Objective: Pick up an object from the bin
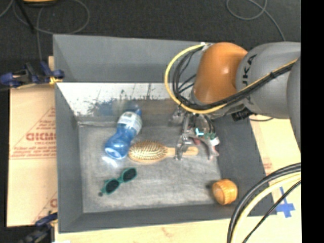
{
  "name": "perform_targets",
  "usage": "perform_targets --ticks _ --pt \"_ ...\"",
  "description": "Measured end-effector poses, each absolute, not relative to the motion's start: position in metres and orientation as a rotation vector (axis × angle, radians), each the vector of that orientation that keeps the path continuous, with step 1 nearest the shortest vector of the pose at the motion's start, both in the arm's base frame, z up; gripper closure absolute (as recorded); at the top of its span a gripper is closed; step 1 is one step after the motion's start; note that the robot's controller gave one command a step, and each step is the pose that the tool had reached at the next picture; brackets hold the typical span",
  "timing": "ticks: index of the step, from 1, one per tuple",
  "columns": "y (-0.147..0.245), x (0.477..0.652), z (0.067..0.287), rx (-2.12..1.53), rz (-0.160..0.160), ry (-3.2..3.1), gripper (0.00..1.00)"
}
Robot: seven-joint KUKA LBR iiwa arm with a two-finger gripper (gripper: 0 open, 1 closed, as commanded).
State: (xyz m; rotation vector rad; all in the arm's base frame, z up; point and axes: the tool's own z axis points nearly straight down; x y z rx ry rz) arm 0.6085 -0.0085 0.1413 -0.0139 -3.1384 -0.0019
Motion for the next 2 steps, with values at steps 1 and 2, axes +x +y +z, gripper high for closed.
perform_targets --ticks 1,2 --pt "-0.009 0.610 0.146 -0.014 -0.002 -3.146 0.00" --pt "0.008 0.613 0.074 0.124 0.000 -3.148 1.00"
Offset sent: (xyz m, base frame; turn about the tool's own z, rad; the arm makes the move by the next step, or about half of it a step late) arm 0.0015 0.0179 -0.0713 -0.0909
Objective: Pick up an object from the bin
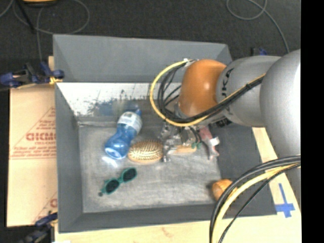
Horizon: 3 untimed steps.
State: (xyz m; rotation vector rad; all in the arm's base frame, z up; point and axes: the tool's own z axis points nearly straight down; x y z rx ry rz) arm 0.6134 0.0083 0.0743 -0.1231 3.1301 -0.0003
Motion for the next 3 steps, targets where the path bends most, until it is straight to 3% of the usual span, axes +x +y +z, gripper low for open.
perform_targets --ticks 1,2,3 --pt "0.008 0.613 0.074 -0.123 0.000 3.130 1.00" --pt "-0.006 0.621 0.185 -0.066 0.001 3.137 1.00" --pt "-0.006 0.621 0.185 -0.066 0.001 3.137 1.00"
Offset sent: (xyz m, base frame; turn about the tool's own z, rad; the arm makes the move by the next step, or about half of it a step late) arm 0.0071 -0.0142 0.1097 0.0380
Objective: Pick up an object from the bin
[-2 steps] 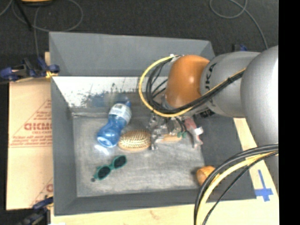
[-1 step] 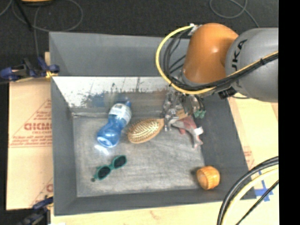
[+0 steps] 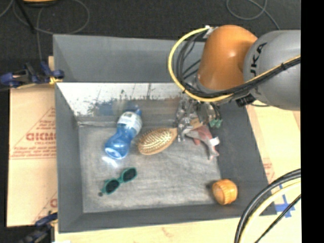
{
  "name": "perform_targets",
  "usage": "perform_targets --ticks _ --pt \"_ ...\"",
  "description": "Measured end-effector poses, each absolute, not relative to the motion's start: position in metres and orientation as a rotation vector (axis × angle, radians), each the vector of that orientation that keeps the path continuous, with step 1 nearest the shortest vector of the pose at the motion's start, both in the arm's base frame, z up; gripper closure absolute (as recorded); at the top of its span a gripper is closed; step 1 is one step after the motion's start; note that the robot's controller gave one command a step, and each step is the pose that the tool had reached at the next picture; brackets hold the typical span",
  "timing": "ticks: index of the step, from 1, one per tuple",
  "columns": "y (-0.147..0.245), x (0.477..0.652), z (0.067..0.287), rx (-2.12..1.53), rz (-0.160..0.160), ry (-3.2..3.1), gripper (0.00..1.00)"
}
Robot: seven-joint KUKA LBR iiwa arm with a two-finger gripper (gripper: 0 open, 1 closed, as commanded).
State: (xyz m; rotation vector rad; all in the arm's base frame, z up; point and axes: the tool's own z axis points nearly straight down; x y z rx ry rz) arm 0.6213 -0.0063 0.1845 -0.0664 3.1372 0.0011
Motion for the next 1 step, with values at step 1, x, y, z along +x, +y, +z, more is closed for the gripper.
perform_targets --ticks 1 --pt "-0.0018 0.6263 0.2501 -0.061 0.002 3.137 1.00"
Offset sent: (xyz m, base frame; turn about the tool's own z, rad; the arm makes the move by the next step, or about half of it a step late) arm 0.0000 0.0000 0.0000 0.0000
